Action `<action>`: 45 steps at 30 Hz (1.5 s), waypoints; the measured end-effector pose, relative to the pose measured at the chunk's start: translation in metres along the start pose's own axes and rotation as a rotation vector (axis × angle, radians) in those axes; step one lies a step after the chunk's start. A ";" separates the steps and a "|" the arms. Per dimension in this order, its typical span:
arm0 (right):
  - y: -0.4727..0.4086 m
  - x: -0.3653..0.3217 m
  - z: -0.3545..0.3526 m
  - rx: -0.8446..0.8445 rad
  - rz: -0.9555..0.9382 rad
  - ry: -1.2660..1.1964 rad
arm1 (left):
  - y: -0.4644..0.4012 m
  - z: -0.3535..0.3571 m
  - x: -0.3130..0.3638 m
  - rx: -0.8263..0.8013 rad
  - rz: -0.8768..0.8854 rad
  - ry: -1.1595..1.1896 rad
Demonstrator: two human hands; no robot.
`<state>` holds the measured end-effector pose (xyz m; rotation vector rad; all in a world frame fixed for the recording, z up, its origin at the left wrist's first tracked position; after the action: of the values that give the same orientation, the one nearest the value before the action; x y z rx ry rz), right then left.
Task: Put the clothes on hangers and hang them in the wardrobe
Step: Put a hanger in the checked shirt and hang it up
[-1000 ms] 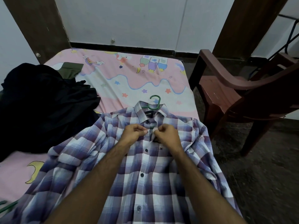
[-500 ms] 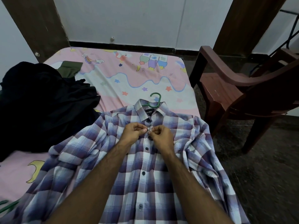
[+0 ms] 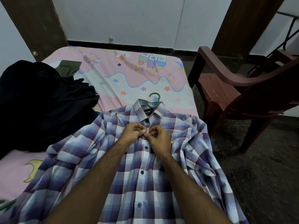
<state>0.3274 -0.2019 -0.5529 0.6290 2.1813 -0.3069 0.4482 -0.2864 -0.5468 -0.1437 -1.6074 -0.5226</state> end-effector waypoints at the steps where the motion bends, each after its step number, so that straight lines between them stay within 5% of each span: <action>1: 0.001 0.000 0.000 0.002 -0.003 0.003 | -0.001 0.000 0.001 -0.015 -0.003 -0.011; 10: 0.005 0.001 0.002 -0.014 -0.012 -0.003 | 0.001 0.000 0.000 0.012 -0.027 -0.013; 24: 0.001 0.004 0.002 -0.075 0.014 -0.039 | 0.017 0.015 0.004 0.270 0.045 -0.211; 38: 0.000 -0.004 0.000 0.105 0.088 0.024 | 0.010 0.002 -0.004 0.141 0.088 0.060; 42: -0.002 -0.018 -0.011 0.260 0.130 -0.152 | 0.011 0.007 -0.005 0.151 0.103 0.006; 45: -0.016 -0.037 -0.017 0.265 0.063 -0.038 | 0.010 0.011 -0.007 0.164 0.148 -0.046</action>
<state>0.3273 -0.2206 -0.5132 0.8295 2.0972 -0.5753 0.4432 -0.2715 -0.5512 -0.1513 -1.6629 -0.2734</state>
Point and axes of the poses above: each hand's wrist, its own y-axis away from the middle knuckle, its own z-axis out of the palm, x = y × z, the point moved 2 cm from there along -y, towards the middle knuckle, and after that the axes turned 10 degrees about y, right-handed, at the moved point
